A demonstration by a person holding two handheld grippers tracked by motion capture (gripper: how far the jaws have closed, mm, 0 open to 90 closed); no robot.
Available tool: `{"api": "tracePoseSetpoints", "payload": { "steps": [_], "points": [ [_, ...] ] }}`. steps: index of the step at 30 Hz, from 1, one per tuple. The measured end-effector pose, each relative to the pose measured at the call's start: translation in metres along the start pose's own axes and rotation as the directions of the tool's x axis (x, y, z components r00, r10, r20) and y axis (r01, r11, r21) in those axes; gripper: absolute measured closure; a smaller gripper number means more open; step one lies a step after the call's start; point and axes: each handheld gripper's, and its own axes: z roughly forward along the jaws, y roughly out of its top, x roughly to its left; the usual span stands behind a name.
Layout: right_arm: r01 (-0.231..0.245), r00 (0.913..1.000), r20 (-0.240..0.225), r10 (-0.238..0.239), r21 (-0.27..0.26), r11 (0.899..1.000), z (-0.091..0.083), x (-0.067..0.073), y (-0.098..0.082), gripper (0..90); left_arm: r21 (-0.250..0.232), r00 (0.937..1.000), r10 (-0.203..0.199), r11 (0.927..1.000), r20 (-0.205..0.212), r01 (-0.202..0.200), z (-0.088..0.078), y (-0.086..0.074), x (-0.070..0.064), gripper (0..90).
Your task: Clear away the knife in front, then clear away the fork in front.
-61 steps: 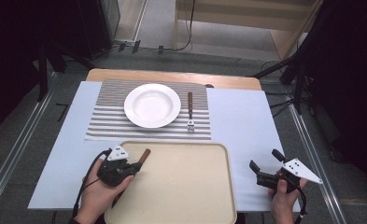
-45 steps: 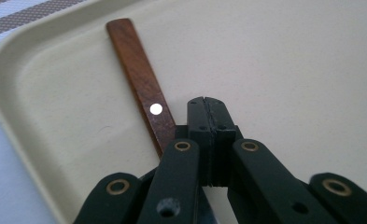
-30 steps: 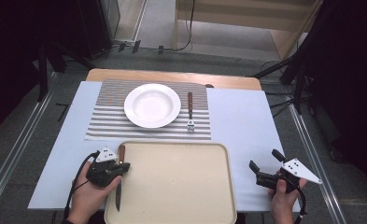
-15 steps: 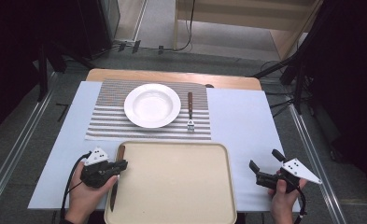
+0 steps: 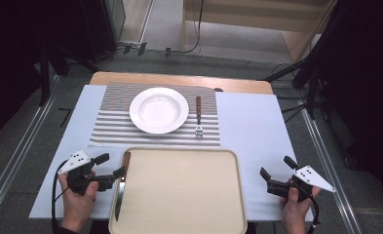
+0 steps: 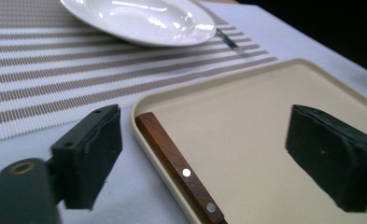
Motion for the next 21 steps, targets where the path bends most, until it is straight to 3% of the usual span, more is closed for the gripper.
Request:
{"api": "tracePoseSetpoints", "payload": {
  "steps": [1, 15, 21],
  "points": [
    [-0.003, 1.0000, 0.000, 0.003, 0.000, 1.000, 0.000, 0.000, 0.000, 0.0, -0.015, 0.9999, 0.014, 0.9998, 0.005, -0.014, -0.003, 0.000, 0.001, 0.0],
    [-0.007, 0.9999, 0.008, 0.007, 0.001, 1.000, 0.000, 0.000, 0.000, 0.0, -0.109, 0.9969, 0.000, 0.9940, -0.079, -0.009, -0.029, 0.002, 0.024, 0.0],
    [-0.014, 0.9999, 0.005, 0.015, -0.004, 1.000, -0.001, -0.001, 0.001, 0.0, -0.139, 0.9968, -0.007, 0.9903, -0.080, -0.004, -0.036, 0.000, 0.033, 0.0]
  ]
}}
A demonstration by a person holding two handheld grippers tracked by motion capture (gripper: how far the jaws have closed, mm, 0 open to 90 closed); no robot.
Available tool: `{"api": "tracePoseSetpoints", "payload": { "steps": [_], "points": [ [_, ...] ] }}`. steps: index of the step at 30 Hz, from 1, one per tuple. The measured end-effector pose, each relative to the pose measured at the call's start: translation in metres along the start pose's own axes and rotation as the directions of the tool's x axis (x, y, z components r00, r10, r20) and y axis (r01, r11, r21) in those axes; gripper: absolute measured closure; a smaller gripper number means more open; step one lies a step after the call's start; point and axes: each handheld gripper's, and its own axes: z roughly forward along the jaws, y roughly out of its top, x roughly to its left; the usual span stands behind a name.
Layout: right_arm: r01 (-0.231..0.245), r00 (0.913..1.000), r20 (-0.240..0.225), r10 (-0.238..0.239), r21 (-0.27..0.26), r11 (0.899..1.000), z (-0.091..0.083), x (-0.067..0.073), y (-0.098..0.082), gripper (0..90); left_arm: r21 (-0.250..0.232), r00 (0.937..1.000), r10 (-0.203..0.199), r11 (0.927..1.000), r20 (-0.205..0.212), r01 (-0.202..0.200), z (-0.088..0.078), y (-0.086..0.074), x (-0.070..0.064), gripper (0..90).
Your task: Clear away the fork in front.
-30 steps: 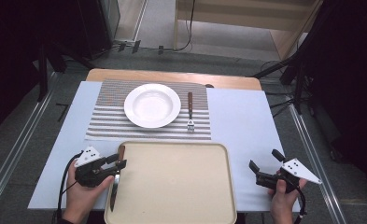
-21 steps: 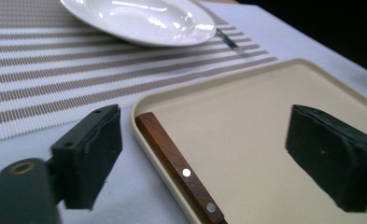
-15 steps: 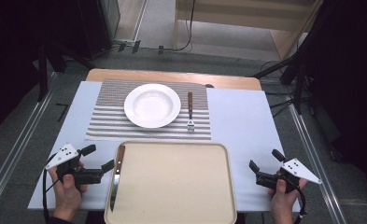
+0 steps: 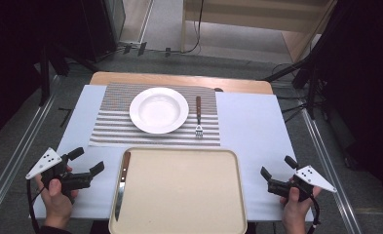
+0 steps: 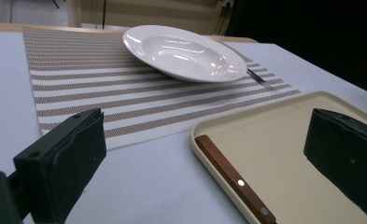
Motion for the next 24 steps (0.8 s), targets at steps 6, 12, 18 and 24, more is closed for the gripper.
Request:
{"api": "tracePoseSetpoints", "payload": {
  "steps": [6, 12, 18, 24],
  "points": [
    [-0.006, 0.9998, -0.021, 0.006, 0.001, 1.000, -0.001, 0.002, 0.005, 0.0, 0.001, 0.9999, -0.005, 1.0000, -0.016, 0.005, 0.001, -0.002, 0.005, 0.0],
    [0.017, 0.9990, -0.042, -0.018, -0.021, 1.000, 0.000, 0.014, 0.019, 0.0, -0.011, 1.0000, -0.004, 0.9999, 0.000, 0.004, 0.004, -0.003, 0.007, 0.0],
    [0.009, 0.9960, -0.089, -0.013, -0.039, 0.999, 0.008, 0.022, 0.039, 0.0, -0.018, 1.0000, 0.008, 0.9998, 0.006, -0.008, 0.006, -0.005, 0.008, 0.0],
    [0.051, 0.9956, -0.078, -0.052, -0.013, 0.999, 0.026, 0.035, 0.059, 0.0, -0.035, 1.0000, 0.003, 0.9994, 0.006, -0.003, 0.004, -0.007, 0.010, 0.0]
  ]
}}
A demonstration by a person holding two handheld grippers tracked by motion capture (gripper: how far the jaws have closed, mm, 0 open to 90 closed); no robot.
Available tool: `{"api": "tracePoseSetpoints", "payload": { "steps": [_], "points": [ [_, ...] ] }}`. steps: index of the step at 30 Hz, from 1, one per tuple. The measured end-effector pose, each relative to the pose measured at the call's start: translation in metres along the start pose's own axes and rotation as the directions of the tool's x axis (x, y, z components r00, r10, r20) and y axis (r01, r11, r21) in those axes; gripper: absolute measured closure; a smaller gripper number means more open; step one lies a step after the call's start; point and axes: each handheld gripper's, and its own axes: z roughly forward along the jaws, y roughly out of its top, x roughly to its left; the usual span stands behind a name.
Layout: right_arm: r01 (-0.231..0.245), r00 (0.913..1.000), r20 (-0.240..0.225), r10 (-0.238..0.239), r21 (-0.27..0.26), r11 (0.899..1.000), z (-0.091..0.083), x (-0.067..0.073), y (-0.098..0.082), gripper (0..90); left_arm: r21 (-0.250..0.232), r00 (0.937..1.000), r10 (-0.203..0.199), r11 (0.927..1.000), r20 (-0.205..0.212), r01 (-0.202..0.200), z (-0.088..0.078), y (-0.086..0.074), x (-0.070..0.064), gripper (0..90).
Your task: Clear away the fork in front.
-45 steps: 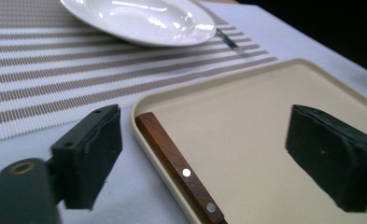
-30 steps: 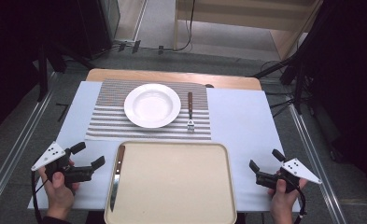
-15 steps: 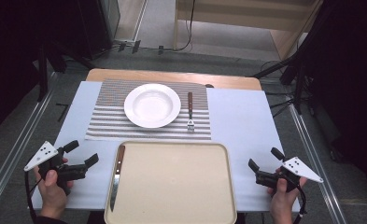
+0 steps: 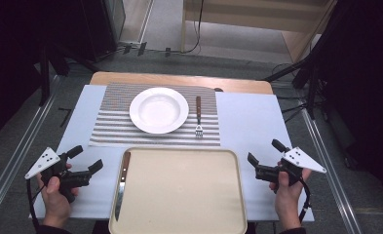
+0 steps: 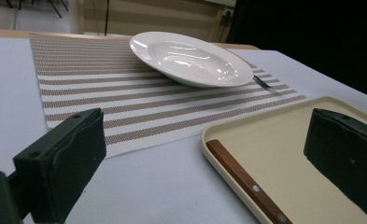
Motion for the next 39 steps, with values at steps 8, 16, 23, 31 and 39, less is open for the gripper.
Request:
{"api": "tracePoseSetpoints", "payload": {
  "steps": [8, 16, 23, 31, 39],
  "points": [
    [-0.011, 0.9985, -0.052, 0.014, 0.059, 0.998, 0.029, 0.010, 0.019, 0.0, 0.007, 0.9996, 0.027, 0.9996, -0.004, -0.027, 0.002, -0.004, -0.002, 0.0],
    [-0.014, 0.9988, -0.045, 0.019, 0.125, 0.992, 0.062, 0.020, 0.034, 0.0, 0.015, 0.9990, 0.045, 0.9989, 0.000, -0.045, 0.003, -0.006, -0.006, 0.0],
    [-0.051, 0.9969, -0.050, 0.061, 0.176, 0.983, 0.094, 0.021, 0.041, 0.0, 0.012, 0.9989, 0.047, 0.9988, 0.007, -0.047, 0.003, -0.007, -0.006, 0.0],
    [-0.057, 0.9964, -0.050, 0.069, 0.211, 0.976, 0.124, 0.021, 0.050, 0.0, 0.011, 0.9987, 0.050, 0.9987, 0.012, -0.050, 0.003, -0.007, -0.006, 0.0],
    [-0.089, 0.9920, -0.063, 0.109, 0.264, 0.961, 0.155, 0.020, 0.057, 0.0, 0.005, 0.9993, 0.035, 0.9994, 0.011, -0.035, 0.002, -0.007, -0.005, 0.0]
  ]
}}
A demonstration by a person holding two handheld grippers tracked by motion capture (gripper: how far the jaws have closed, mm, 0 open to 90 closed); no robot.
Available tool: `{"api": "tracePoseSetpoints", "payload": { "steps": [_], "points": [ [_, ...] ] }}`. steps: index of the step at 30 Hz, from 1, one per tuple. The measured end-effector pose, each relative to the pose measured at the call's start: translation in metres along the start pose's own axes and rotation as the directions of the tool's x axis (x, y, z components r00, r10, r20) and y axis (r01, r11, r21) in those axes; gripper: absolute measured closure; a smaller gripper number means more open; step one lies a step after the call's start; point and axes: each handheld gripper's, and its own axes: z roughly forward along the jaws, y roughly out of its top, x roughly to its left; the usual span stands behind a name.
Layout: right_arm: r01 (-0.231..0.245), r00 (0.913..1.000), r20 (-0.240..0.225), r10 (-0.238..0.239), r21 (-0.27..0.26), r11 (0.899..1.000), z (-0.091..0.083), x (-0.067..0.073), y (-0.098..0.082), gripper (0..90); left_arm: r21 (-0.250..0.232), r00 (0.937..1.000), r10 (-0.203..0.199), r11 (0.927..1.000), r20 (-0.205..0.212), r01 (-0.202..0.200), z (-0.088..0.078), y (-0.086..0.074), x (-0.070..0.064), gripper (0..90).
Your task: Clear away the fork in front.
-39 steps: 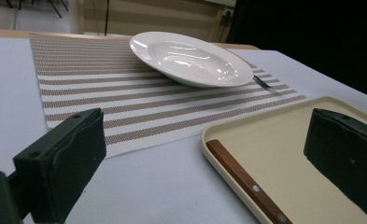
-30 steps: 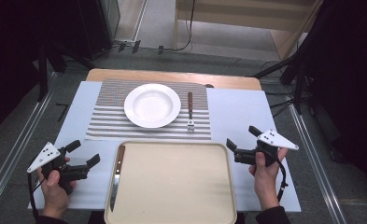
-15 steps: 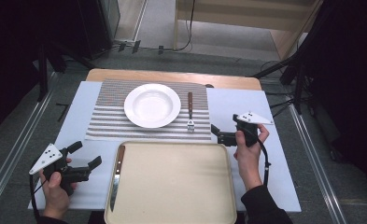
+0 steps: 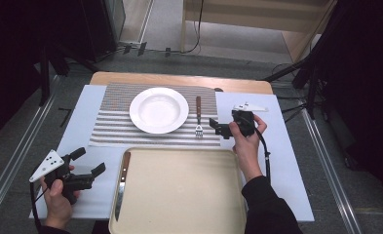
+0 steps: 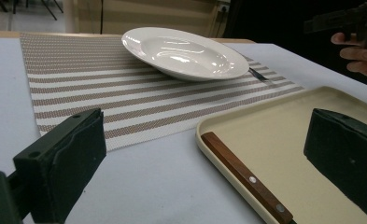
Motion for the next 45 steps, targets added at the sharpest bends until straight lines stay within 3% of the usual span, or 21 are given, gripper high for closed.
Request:
{"api": "tracePoseSetpoints", "payload": {
  "steps": [8, 11, 18, 20, 23, 27, 33, 35, 40, 45],
  "points": [
    [-0.025, 0.9992, -0.028, 0.027, 0.074, 0.997, 0.028, -0.001, 0.014, 0.0, 0.001, 1.0000, -0.002, 1.0000, 0.003, 0.002, 0.000, 0.000, 0.001, 0.0],
    [-0.037, 0.9993, 0.001, 0.037, 0.076, 0.996, 0.035, 0.000, 0.017, 13.1, -0.006, 0.9999, -0.012, 0.9999, 0.005, 0.012, -0.001, 0.000, 0.002, 0.0],
    [-0.065, 0.9978, 0.022, 0.062, 0.159, 0.985, 0.058, 0.002, 0.022, 13.7, -0.006, 0.9999, -0.011, 0.9999, 0.005, 0.011, -0.001, 0.000, 0.002, 0.0],
    [-0.072, 0.9972, 0.035, 0.066, 0.186, 0.980, 0.065, 0.004, 0.023, 16.3, -0.007, 0.9999, -0.013, 0.9999, 0.006, 0.013, -0.001, 0.000, 0.002, 0.0],
    [-0.064, 0.9967, 0.061, 0.054, 0.189, 0.980, 0.072, 0.007, 0.023, 26.1, -0.007, 0.9999, -0.013, 0.9999, 0.006, 0.013, -0.002, 0.000, 0.002, 0.0],
    [-0.086, 0.9959, 0.049, 0.076, 0.241, 0.967, 0.084, 0.006, 0.024, 37.3, -0.004, 0.9999, -0.009, 1.0000, 0.007, 0.009, -0.001, 0.000, 0.002, 0.0],
    [-0.080, 0.9956, 0.068, 0.064, 0.267, 0.960, 0.096, 0.010, 0.028, 55.9, -0.008, 0.9999, -0.013, 0.9999, 0.011, 0.013, -0.001, 0.000, 0.002, 0.0],
    [-0.071, 0.9960, 0.071, 0.053, 0.284, 0.956, 0.101, 0.012, 0.030, 58.5, -0.007, 0.9999, -0.011, 0.9999, 0.011, 0.011, -0.001, 0.000, 0.002, 0.0],
    [-0.118, 0.9915, 0.090, 0.094, 0.310, 0.943, 0.110, 0.014, 0.033, 61.9, -0.006, 0.9999, -0.009, 0.9999, 0.012, 0.009, -0.001, 0.000, 0.002, 0.0],
    [-0.128, 0.9839, 0.162, 0.075, 0.347, 0.929, 0.120, 0.017, 0.034, 68.2, -0.006, 0.9999, -0.009, 0.9999, 0.012, 0.009, -0.001, 0.000, 0.002, 0.0]
  ]
}}
